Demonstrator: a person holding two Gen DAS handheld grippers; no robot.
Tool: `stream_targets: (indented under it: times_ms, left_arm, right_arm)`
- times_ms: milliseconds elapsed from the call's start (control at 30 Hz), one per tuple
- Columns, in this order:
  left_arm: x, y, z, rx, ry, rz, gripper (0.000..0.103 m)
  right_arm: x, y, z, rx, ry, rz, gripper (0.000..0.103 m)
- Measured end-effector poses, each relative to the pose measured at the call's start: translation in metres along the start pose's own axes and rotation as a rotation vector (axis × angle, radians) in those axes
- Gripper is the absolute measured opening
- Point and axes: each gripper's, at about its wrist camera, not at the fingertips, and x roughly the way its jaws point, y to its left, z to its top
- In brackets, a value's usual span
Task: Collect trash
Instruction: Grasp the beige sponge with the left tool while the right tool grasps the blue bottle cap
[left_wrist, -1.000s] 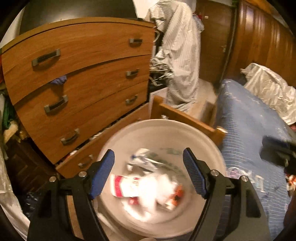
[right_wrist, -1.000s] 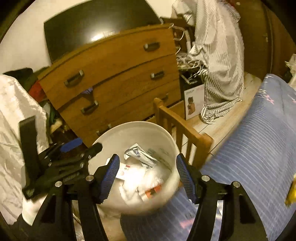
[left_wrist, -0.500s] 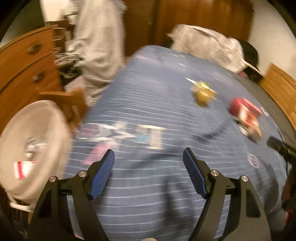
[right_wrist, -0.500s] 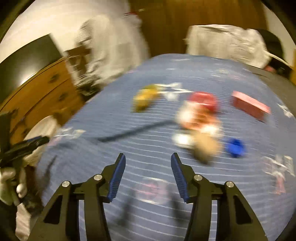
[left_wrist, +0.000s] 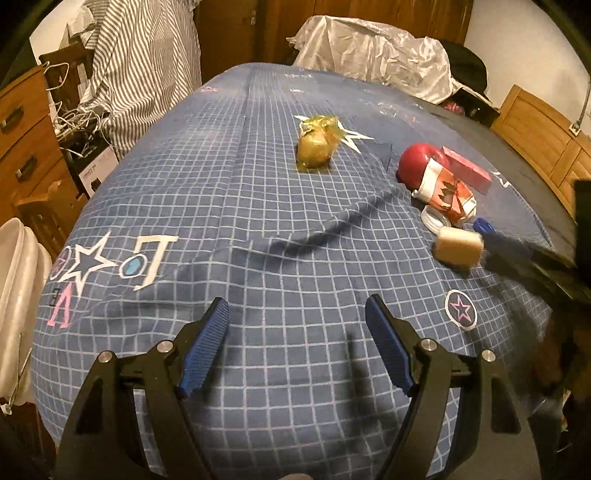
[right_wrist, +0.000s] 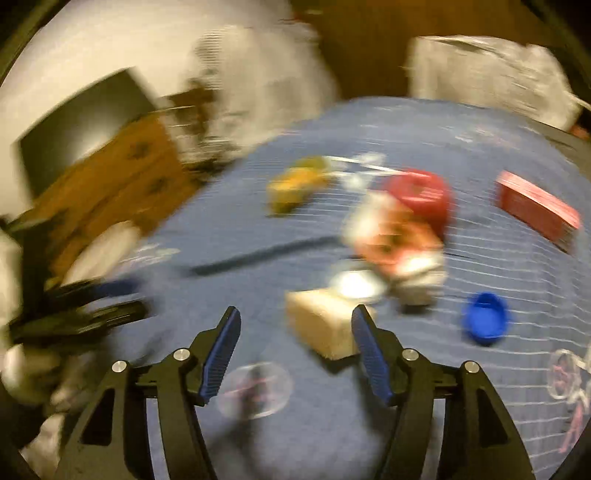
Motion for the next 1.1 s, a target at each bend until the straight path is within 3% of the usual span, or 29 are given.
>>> stream_targets:
  times_ms: [67, 400, 500, 633, 767, 933, 1100]
  left_arm:
    - [0.004, -0.007, 0.001, 0.012, 0.011, -0.011, 0.073]
    - [0.020, -0.083, 0.004, 0.103, 0.024, -0.133, 0.073]
    - [0.022, -0.111, 0.010, 0.111, 0.003, -0.171, 0.080]
    - [0.036, -0.141, 0.016, 0.108, 0.001, -0.170, 0.084]
    - [0.058, -0.150, 0.018, 0.091, 0.030, -0.103, 0.084]
    - [0.067, -0.142, 0.022, 0.051, 0.052, -0.062, 0.065]
    - [0.064, -0.134, 0.024, 0.082, 0.056, -0.090, 0.054]
  right_arm:
    - [-0.009, 0.007, -0.004, -0.011, -0.012, 0.005, 0.065]
    - [-0.070, -0.030, -0.054, 0.058, -0.049, -0.129, 0.068]
    - [-0.078, -0.042, -0.066, 0.094, -0.063, -0.145, 0.071]
    - [-0.082, -0.052, -0.074, 0.131, -0.083, -0.182, 0.072]
    - [-0.082, -0.060, -0.069, 0.120, -0.071, -0.255, 0.072]
    - [-0.069, -0.078, -0.044, 0.095, -0.026, -0.351, 0.072]
    - [-0.031, -0.100, -0.015, 0.050, 0.075, -0.414, 0.071]
